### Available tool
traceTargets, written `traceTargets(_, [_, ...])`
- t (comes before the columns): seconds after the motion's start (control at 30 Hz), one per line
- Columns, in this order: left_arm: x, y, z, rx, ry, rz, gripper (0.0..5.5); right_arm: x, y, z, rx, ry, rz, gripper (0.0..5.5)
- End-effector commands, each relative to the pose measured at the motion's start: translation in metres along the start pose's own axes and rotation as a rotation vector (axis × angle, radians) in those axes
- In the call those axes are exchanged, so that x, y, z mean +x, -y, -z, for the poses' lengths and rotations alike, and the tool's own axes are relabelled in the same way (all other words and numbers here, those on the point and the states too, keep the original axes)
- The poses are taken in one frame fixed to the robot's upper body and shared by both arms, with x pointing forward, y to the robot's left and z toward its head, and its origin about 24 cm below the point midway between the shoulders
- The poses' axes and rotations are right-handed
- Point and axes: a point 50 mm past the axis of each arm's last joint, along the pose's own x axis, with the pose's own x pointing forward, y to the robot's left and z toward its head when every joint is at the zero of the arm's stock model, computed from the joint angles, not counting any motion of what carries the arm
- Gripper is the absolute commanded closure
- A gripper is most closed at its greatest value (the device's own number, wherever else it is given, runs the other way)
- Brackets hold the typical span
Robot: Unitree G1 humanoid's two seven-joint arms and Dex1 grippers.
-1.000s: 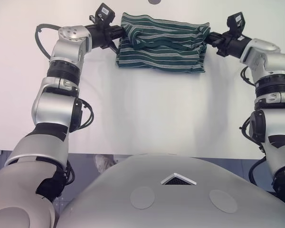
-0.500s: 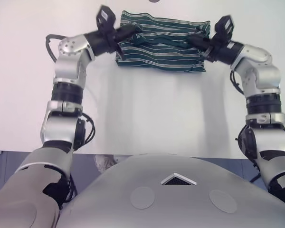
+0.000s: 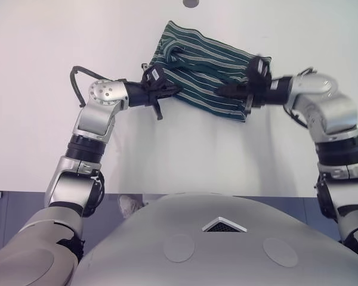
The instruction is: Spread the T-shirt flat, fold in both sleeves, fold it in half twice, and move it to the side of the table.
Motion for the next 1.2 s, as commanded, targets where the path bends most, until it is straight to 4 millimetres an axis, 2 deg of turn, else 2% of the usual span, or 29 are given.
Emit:
traceTargets(0.03, [0.025, 0.008, -0.030, 0.002, 0.086, 0.061, 5.50, 0.018, 0.017, -0.001, -0.036, -0.047, 0.089, 5.46])
traceTargets(0.1, [0.046, 0.013, -0.019, 0.122, -0.035, 0.045, 5.50, 0.035, 0.031, 0.007, -0.035, -0.090, 0.163, 5.46])
traceTargets(0.17, [0.060, 0.019, 0.000, 0.188, -0.179, 0.063, 5.50, 0.053, 0.036, 0.016, -0.071, -0.162, 0.169, 5.46])
traceTargets(0.3, [0.055, 0.017, 0.021, 0.192, -0.335, 0.110, 5.50, 0.071, 0.035, 0.038, -0.107, -0.300, 0.106, 5.46])
traceTargets(0.37, [0.053, 0.018, 0.030, 0.176, -0.375, 0.120, 5.50, 0.073, 0.041, 0.041, -0.149, -0.340, 0.140, 5.46])
traceTargets(0.4, [0.053, 0.018, 0.032, 0.162, -0.378, 0.117, 5.50, 0.070, 0.051, 0.042, -0.197, -0.375, 0.212, 5.46])
traceTargets(0.5, [0.053, 0.019, 0.033, 0.131, -0.364, 0.110, 5.50, 0.042, 0.095, 0.018, -0.193, -0.303, 0.586, 5.46])
traceTargets(0.57, [0.053, 0.019, 0.034, 0.109, -0.356, 0.108, 5.50, 0.031, 0.109, -0.006, -0.156, -0.174, 0.707, 5.46])
traceTargets(0.63, [0.053, 0.020, 0.035, 0.089, -0.350, 0.104, 5.50, 0.026, 0.114, -0.025, -0.154, -0.082, 0.740, 5.46])
traceTargets(0.73, [0.053, 0.020, 0.035, 0.083, -0.346, 0.098, 5.50, 0.026, 0.110, -0.032, -0.204, -0.051, 0.656, 5.46])
traceTargets(0.8, [0.052, 0.019, 0.035, 0.086, -0.346, 0.093, 5.50, 0.033, 0.093, -0.026, -0.250, -0.066, 0.439, 5.46])
traceTargets(0.87, [0.050, 0.020, 0.035, 0.083, -0.343, 0.089, 5.50, 0.037, 0.064, -0.010, -0.280, -0.122, 0.210, 5.46])
traceTargets(0.93, [0.050, 0.020, 0.036, 0.084, -0.340, 0.087, 5.50, 0.038, 0.042, 0.011, -0.286, -0.214, 0.125, 5.46])
traceTargets(1.0, [0.050, 0.021, 0.035, 0.088, -0.339, 0.087, 5.50, 0.030, 0.030, 0.032, -0.282, -0.313, 0.165, 5.46])
traceTargets(1.07, [0.049, 0.021, 0.036, 0.084, -0.338, 0.083, 5.50, 0.017, 0.028, 0.043, -0.305, -0.399, 0.232, 5.46])
traceTargets(1.13, [0.048, 0.022, 0.037, 0.082, -0.341, 0.083, 5.50, 0.000, 0.039, 0.048, -0.358, -0.488, 0.323, 5.46])
traceTargets(1.2, [0.047, 0.022, 0.038, 0.085, -0.347, 0.084, 5.50, -0.014, 0.057, 0.039, -0.423, -0.525, 0.451, 5.46])
